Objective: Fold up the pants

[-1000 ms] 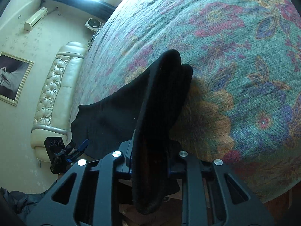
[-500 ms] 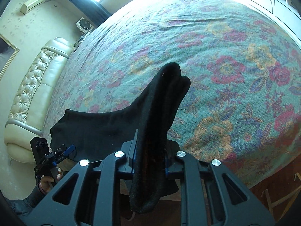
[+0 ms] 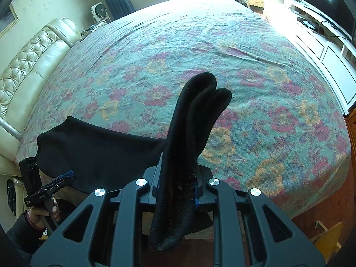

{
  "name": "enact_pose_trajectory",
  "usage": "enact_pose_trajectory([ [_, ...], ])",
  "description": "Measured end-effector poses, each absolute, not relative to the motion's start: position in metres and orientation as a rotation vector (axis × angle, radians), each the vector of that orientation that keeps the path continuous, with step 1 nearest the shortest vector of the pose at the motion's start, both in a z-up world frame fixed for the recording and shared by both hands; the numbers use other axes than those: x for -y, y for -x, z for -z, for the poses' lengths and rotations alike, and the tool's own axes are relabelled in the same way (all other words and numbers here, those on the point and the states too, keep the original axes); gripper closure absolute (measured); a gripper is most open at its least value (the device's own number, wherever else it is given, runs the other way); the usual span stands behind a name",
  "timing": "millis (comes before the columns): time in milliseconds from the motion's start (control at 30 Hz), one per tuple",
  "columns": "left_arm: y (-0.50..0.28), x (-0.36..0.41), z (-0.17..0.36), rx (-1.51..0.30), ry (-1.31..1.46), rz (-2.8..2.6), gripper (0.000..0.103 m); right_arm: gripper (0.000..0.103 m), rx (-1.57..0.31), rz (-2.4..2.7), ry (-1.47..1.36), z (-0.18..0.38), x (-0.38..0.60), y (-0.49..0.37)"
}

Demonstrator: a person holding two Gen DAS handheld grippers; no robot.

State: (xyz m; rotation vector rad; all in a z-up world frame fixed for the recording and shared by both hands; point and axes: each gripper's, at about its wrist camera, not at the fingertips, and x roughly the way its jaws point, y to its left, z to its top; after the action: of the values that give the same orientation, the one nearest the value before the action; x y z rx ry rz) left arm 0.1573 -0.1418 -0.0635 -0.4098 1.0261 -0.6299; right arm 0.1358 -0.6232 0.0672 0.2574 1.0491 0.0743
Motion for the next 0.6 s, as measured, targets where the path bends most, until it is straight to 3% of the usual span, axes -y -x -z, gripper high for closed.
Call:
enact_pose_trajectory([
  [267, -0.175, 0.100, 0.051, -1.001, 0.480, 0.580, 0.020, 0.084, -1.039, -0.090, -0.153, -0.066, 0.549, -0.153],
  [400, -0.173, 0.079, 0.043, -0.970, 0.374, 0.555, 0.020, 0.085, -1.025, -0.104, -0.144, -0.063, 0.523, -0.156],
  [600, -0.176, 0.029, 0.060, -0.988, 0.419, 0.451, 0.020, 0.084, -1.033, -0.127, -0.128, -0.054, 0.491, -0.162],
])
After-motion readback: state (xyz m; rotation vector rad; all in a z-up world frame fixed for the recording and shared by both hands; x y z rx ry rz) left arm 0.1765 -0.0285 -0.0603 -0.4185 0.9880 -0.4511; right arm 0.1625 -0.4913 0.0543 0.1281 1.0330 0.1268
